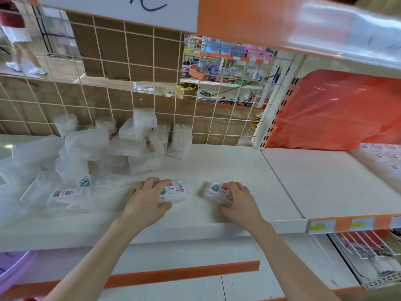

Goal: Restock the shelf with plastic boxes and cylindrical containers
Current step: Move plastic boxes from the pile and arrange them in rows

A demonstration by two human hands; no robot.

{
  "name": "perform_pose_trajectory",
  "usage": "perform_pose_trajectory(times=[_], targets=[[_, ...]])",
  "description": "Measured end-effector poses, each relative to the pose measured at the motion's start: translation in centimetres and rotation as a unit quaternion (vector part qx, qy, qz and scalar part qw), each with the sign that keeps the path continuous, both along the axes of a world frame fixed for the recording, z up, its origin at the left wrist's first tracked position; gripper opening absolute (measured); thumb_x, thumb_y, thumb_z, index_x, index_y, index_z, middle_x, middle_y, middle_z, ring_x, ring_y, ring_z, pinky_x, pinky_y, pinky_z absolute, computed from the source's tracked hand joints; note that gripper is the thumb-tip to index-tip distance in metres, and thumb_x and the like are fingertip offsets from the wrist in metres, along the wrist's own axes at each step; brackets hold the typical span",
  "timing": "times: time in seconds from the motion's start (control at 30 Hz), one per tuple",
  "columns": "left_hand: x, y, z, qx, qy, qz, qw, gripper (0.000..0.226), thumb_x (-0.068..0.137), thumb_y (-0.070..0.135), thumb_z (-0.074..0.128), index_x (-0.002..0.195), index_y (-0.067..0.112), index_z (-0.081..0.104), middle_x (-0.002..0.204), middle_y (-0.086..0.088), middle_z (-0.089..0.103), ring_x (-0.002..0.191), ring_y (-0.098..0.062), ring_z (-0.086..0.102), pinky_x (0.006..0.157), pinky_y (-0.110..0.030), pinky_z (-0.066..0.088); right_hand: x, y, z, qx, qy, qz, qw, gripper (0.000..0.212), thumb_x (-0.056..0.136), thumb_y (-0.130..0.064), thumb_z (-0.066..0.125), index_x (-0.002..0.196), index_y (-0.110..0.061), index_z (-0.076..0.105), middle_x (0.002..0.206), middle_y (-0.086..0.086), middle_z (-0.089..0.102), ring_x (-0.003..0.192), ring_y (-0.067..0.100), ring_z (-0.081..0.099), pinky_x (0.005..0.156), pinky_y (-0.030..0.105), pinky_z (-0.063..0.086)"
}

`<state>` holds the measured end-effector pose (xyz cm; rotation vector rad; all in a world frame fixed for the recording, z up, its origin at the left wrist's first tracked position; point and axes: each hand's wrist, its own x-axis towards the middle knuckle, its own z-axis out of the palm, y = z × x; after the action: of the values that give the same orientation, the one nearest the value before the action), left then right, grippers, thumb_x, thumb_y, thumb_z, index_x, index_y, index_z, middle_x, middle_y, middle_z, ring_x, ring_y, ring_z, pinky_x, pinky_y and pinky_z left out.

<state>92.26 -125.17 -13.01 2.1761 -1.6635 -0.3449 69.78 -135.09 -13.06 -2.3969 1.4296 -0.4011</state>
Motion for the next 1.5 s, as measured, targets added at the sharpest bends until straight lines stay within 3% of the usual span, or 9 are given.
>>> perform_pose_trajectory(times=[0.3,0.43,0.67,0.8,0.93,1.1,1.3,1.5], targets=[[-6.8,0.9,1.5,-0.040,0.014,0.021,0.999,0.057,0.087,0.037,0.056,0.140,0.027,0.034,0.135,0.002,0.036,0.122,-0.021,0.035,0.096,-0.030,0.037,-6.4,0.3,1.8,-0.044,-0.067,-0.027,0.996,0.050,0.073,-0.021,0.067,0.120,-0.013,0.054,0.119,0.007,0.055,0.102,0.028,0.048,0.078,0.031,0.041],[-11.5,1.0,2.0,-0.049,0.015,0.012,0.999,0.057,0.087,0.035,0.056,0.140,0.026,0.035,0.135,0.001,0.035,0.122,-0.021,0.034,0.096,-0.030,0.036,-11.8,0.7,2.4,-0.058,-0.086,-0.036,0.994,0.049,0.071,-0.020,0.069,0.118,-0.011,0.056,0.115,0.008,0.057,0.100,0.029,0.049,0.072,0.028,0.034],[-21.0,0.3,1.5,-0.074,0.035,-0.026,0.996,0.057,0.085,0.029,0.062,0.137,0.020,0.041,0.132,-0.005,0.039,0.119,-0.025,0.040,0.102,-0.027,0.025,-22.0,2.1,2.2,-0.060,-0.107,-0.072,0.990,0.043,0.067,-0.014,0.072,0.108,-0.005,0.062,0.106,0.012,0.061,0.094,0.033,0.054,0.075,0.035,0.043],[-25.9,-0.9,1.1,-0.075,0.025,-0.056,0.995,0.056,0.086,0.030,0.060,0.138,0.019,0.040,0.132,-0.005,0.040,0.120,-0.025,0.040,0.101,-0.030,0.029,-28.0,2.6,1.8,-0.058,-0.110,-0.111,0.986,0.042,0.069,-0.016,0.072,0.108,-0.006,0.061,0.103,0.011,0.061,0.096,0.031,0.053,0.071,0.034,0.041],[-30.8,-3.0,1.2,-0.068,0.033,-0.095,0.993,0.057,0.087,0.031,0.058,0.139,0.021,0.037,0.133,-0.003,0.037,0.121,-0.023,0.035,0.099,-0.033,0.033,-33.4,2.9,1.5,-0.060,-0.099,-0.154,0.981,0.045,0.071,-0.018,0.073,0.113,-0.008,0.060,0.107,0.010,0.058,0.099,0.029,0.053,0.072,0.028,0.034],[-35.4,-6.2,1.5,-0.065,0.039,-0.139,0.987,0.057,0.088,0.032,0.057,0.139,0.021,0.036,0.134,-0.002,0.036,0.124,-0.022,0.033,0.096,-0.035,0.036,-37.9,1.8,1.3,-0.049,-0.106,-0.207,0.971,0.048,0.073,-0.021,0.071,0.118,-0.010,0.056,0.114,0.008,0.056,0.105,0.028,0.051,0.074,0.028,0.036],[-38.8,-10.8,1.2,-0.068,0.056,-0.176,0.981,0.056,0.086,0.029,0.060,0.137,0.017,0.041,0.130,-0.006,0.041,0.119,-0.026,0.040,0.101,-0.035,0.032,-40.7,-1.3,0.6,-0.060,-0.125,-0.227,0.964,0.043,0.072,-0.018,0.072,0.112,-0.009,0.059,0.106,0.006,0.056,0.100,0.024,0.049,0.067,0.024,0.029],[-41.5,-17.8,1.3,-0.080,0.058,-0.189,0.977,0.056,0.085,0.027,0.062,0.137,0.016,0.042,0.128,-0.007,0.042,0.118,-0.026,0.042,0.100,-0.034,0.033,-42.4,-7.9,1.4,-0.084,-0.117,-0.224,0.964,0.045,0.070,-0.013,0.073,0.112,-0.005,0.060,0.109,0.009,0.059,0.104,0.028,0.050,0.079,0.024,0.029]])
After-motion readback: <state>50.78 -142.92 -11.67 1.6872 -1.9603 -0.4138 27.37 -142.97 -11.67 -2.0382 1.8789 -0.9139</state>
